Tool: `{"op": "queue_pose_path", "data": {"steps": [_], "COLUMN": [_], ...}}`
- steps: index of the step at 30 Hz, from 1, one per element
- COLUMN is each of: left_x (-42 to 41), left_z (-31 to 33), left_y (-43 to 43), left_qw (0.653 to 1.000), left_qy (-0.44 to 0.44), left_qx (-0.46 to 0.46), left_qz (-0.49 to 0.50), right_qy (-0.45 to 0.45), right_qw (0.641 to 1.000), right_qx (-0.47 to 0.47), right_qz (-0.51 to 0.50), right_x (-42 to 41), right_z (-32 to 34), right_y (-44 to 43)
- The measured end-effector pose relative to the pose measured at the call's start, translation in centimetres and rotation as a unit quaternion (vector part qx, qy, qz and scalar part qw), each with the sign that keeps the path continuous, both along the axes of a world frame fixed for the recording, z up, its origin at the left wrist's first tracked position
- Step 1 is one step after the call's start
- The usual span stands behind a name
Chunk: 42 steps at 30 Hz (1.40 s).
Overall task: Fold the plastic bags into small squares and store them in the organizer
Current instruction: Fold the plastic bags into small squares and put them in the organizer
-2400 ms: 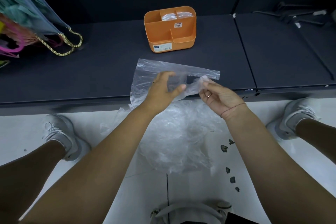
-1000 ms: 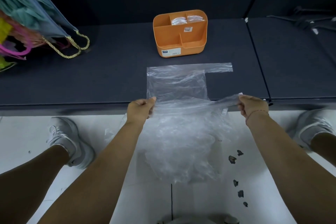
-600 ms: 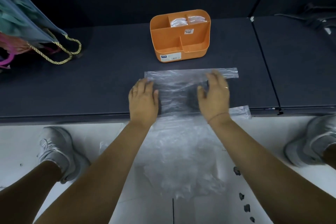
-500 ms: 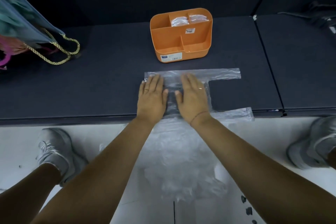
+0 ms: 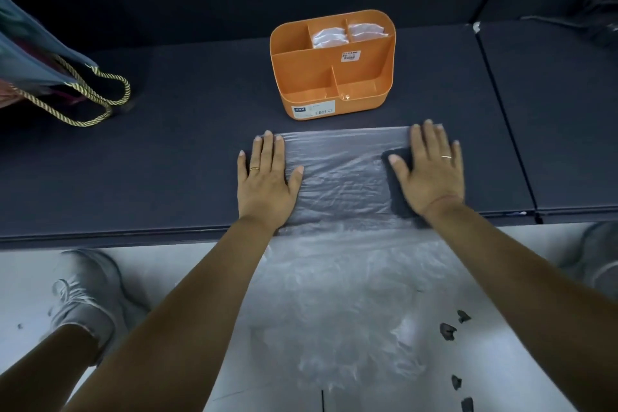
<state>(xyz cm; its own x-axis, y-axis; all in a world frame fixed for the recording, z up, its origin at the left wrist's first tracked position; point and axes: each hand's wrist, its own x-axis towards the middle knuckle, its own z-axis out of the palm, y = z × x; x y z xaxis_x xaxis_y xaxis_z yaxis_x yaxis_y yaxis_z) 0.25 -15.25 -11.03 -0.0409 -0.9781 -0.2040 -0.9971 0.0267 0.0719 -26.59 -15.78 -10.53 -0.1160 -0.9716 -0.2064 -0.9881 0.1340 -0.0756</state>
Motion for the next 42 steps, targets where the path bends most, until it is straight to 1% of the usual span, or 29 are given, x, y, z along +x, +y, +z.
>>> {"op": "queue_pose_path", "data": {"steps": [3,5,6,8,10,12,14,17,21,23,24,25,27,28,29,31,32,33,34,35,36,37,38,39,40,41,42], "left_x": [0.5,0.2,-0.3,-1.5,-2.3,-1.8,-0.5,1.6,2.8,2.7,2.6,2.3,1.5,1.0,0.5,-0.6,-1.0,-1.1,-0.9,-0.8,-0.7,-0.5,-0.4,-0.3,-0.3,-0.4,-0.4], "left_z": [0.3,0.7,0.9,1.2,0.9,0.3,-0.1,-0.1,0.6,0.8,1.0,1.1,1.5,1.6,1.7,2.3,2.7,2.9,2.9,3.0,2.9,3.1,3.3,3.3,3.2,3.1,2.9], "left_y": [-0.3,0.3,1.0,3.1,5.6,7.5,8.5,8.4,8.2,8.6,9.0,9.6,10.8,11.5,12.0,12.4,12.4,12.1,11.8,11.5,11.1,11.0,11.0,11.0,10.8,10.7,10.6], "left_qw": [1.0,0.999,0.998,0.992,0.989,0.993,0.997,0.999,0.999,0.997,0.992,0.979,0.934,0.907,0.876,0.799,0.755,0.721,0.708,0.694,0.673,0.63,0.584,0.556,0.547,0.555,0.572], "left_qy": [0.002,0.024,0.042,0.081,0.099,0.077,0.046,0.034,0.031,0.069,0.112,0.165,0.245,0.272,0.307,0.383,0.419,0.45,0.467,0.485,0.504,0.54,0.578,0.601,0.613,0.61,0.597], "left_qx": [0.01,-0.024,-0.053,-0.095,-0.103,-0.078,-0.054,-0.029,-0.008,-0.006,-0.027,-0.068,-0.179,-0.205,-0.205,-0.144,-0.111,-0.076,-0.03,0.021,0.059,0.09,0.117,0.132,0.137,0.139,0.141], "left_qz": [0.004,0.001,-0.007,-0.029,-0.038,-0.037,-0.034,-0.014,-0.001,0.025,0.055,0.094,0.191,0.249,0.311,0.441,0.492,0.521,0.529,0.532,0.539,0.551,0.558,0.559,0.553,0.548,0.545], "right_qy": [-0.001,-0.027,-0.05,-0.107,-0.149,-0.139,-0.1,-0.051,-0.039,-0.066,-0.097,-0.133,-0.208,-0.243,-0.274,-0.335,-0.374,-0.418,-0.462,-0.489,-0.506,-0.528,-0.549,-0.566,-0.581,-0.586,-0.586], "right_qw": [0.998,0.996,0.995,0.991,0.983,0.982,0.986,0.994,0.999,0.992,0.983,0.967,0.92,0.897,0.875,0.826,0.79,0.748,0.707,0.686,0.678,0.668,0.649,0.63,0.612,0.613,0.617], "right_qx": [-0.003,-0.031,-0.056,-0.085,-0.071,-0.013,0.004,-0.02,-0.029,-0.088,-0.125,-0.158,-0.185,-0.177,-0.17,-0.178,-0.178,-0.169,-0.155,-0.139,-0.12,-0.096,-0.073,-0.054,-0.046,-0.04,-0.034], "right_qz": [-0.058,-0.078,-0.065,0.005,0.086,0.126,0.132,0.099,-0.001,-0.055,-0.095,-0.149,-0.275,-0.326,-0.362,-0.417,-0.452,-0.486,-0.512,-0.52,-0.519,-0.515,-0.521,-0.528,-0.535,-0.529,-0.524], "right_x": [-3.0,-1.9,-0.3,4.3,9.0,11.3,10.6,6.4,-1.1,-3.9,-4.8,-5.3,-5.4,-5.0,-4.4,-3.2,-2.6,-2.3,-2.2,-2.3,-2.2,-2.5,-2.6,-2.7,-2.5,-2.5,-2.4], "right_z": [0.5,1.2,1.7,2.3,2.2,1.4,0.4,-0.2,0.5,0.9,1.0,1.3,1.7,1.7,1.7,1.7,1.8,1.9,2.0,2.0,2.2,2.0,2.0,1.9,2.2,2.1,2.4], "right_y": [0.1,0.8,1.3,3.3,5.6,7.3,7.8,7.7,7.6,8.5,9.2,9.9,11.0,11.3,11.6,12.0,12.1,12.0,11.9,11.7,11.5,11.3,11.2,11.2,11.3,11.3,11.3]}}
